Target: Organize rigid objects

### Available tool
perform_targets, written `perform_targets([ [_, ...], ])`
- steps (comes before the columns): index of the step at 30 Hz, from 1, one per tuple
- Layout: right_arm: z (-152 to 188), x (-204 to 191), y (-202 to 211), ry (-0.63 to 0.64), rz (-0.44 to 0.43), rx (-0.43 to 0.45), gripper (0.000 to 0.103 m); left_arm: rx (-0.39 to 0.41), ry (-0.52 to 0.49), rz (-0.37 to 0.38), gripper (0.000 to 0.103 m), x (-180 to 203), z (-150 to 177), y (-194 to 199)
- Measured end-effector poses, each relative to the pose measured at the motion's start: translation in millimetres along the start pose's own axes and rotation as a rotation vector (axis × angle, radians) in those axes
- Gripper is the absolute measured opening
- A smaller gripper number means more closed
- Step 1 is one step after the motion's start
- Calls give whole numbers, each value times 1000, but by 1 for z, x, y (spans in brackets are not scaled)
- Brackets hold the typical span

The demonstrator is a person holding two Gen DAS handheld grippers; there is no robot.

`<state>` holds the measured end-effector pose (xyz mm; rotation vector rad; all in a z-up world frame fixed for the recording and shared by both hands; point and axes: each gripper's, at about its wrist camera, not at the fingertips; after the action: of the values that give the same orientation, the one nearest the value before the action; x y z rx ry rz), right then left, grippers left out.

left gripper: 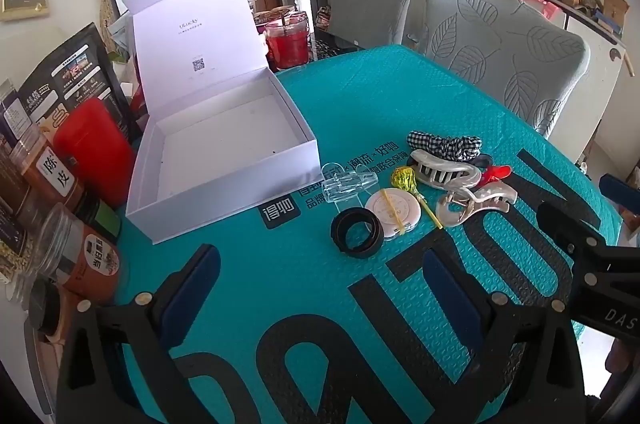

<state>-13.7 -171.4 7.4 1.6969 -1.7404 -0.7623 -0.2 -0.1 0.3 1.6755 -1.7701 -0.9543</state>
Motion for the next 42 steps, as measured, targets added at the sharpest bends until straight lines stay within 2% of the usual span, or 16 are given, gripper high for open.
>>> perform_targets([
  [7,0,0,1,0,6,-2,103,3,5,24,103,-6,1,1],
  [14,0,2,5,0,12,1,103,-1,-13,5,103,-1,-2,6],
  [42,1,1,3,5,16,5,103,-6,17,21,103,-4,-1,6],
])
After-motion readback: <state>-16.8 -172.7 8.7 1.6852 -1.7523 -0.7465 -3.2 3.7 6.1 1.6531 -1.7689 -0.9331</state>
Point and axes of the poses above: each gripper's, at about its wrist camera, not at the fingertips, and y roughly against the way its jaws point, x to its right, z to its underside, and after that the axes turned 3 degrees about -x, right-handed
